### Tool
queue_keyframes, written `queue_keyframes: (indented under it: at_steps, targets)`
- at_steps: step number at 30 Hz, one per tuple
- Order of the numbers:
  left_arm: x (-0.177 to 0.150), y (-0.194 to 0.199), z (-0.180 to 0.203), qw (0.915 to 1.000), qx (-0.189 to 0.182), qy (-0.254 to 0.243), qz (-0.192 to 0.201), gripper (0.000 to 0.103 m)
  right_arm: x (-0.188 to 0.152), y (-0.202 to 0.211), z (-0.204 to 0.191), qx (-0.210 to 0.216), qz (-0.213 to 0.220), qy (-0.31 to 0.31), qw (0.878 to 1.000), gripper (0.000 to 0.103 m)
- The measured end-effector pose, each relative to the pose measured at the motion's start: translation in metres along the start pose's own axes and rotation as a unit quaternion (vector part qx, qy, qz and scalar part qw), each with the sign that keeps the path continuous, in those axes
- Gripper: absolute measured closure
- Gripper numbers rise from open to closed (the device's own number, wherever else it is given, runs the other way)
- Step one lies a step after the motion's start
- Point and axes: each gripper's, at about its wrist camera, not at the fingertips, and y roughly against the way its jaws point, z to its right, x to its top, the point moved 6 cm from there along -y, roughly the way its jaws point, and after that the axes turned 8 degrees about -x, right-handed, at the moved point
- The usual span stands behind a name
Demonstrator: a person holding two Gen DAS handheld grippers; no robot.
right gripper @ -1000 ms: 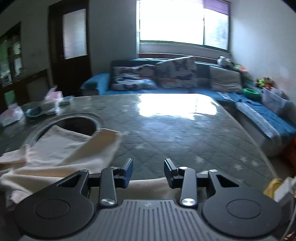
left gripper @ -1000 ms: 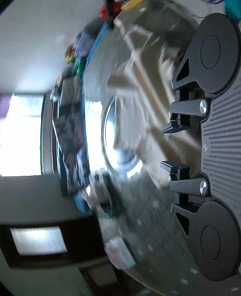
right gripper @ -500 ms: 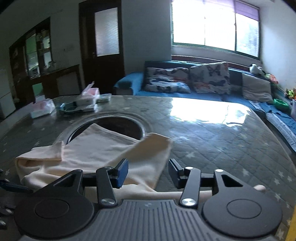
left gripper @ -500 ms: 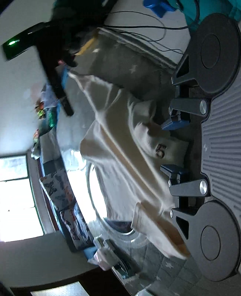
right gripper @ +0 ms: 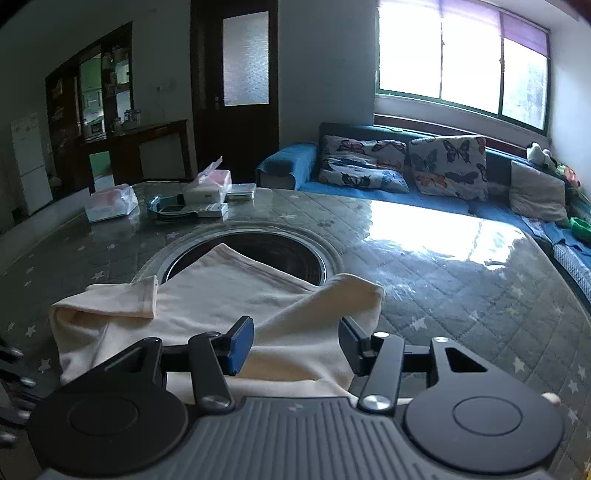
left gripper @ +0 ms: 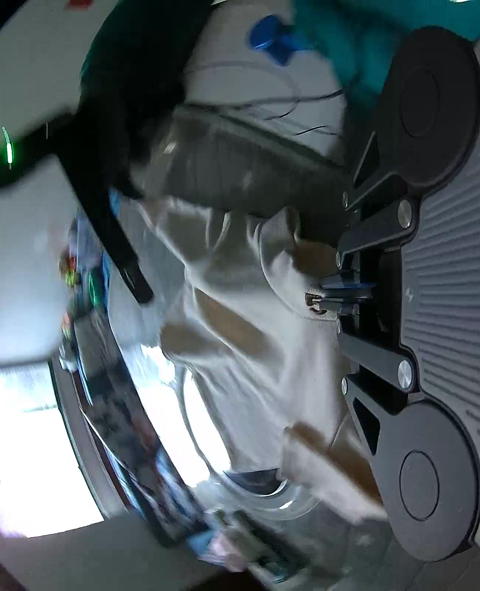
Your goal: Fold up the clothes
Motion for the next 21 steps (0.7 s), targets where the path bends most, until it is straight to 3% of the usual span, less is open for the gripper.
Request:
queue_keyframes:
  at_steps: [3,7,13,18,21]
  targets:
    - [-0.003,0.008,-0.004,0.9999,-0.014,0.001,-0.010,0.094,-0.001,-0.004,-0.003,0.005,-0.004,0.005,1.000,0.051]
    - [0.007,0.008,-0.022,0.9994,-0.008,0.033,0.010,0.094,-0.012,-0.021,-0.005,0.008,-0.028,0.001,1.000,0.051]
    - [0.033,-0.013,-0.069,0.9950,0.057,0.079,0.025,0.088,-0.019,-0.045,0.012,-0.004,-0.051,-0.014,0.999,0.051]
    - [0.045,-0.050,-0.136,0.9796,0.132,0.152,0.006,0.087,-0.015,-0.075,0.038,-0.021,-0.065,-0.045,0.997,0.053]
    - [0.055,-0.070,-0.170,0.9714,0.154,0.181,0.000,0.074,-0.012,-0.093,0.054,-0.031,-0.074,-0.064,0.995,0.053]
